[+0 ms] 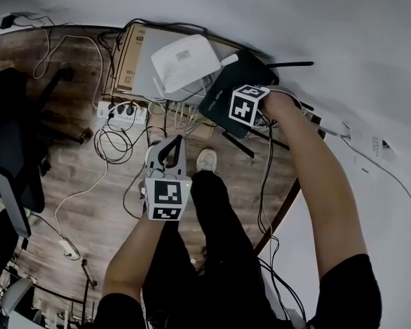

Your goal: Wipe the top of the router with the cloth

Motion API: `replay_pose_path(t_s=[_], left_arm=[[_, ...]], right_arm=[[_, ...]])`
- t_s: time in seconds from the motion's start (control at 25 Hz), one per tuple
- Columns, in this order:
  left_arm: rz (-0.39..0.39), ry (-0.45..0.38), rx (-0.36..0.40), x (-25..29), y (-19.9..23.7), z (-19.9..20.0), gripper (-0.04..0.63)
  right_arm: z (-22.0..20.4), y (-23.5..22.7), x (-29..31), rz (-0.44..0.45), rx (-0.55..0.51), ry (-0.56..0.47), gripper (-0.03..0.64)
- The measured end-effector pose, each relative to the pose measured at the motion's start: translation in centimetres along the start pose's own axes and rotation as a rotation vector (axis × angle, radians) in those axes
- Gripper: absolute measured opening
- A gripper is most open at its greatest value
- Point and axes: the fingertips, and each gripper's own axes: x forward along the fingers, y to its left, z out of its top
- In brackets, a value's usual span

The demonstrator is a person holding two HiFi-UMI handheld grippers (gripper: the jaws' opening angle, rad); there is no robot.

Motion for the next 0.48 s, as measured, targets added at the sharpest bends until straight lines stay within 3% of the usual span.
replay_pose_path(t_s=[0.48], left_arm=[[-0.004, 0.0, 0.017, -1.1, -0.2, -1.2, -0.008]], right_arm=[[2.3, 7.1, -0.4, 0.235, -0.049, -0.089, 0.03]])
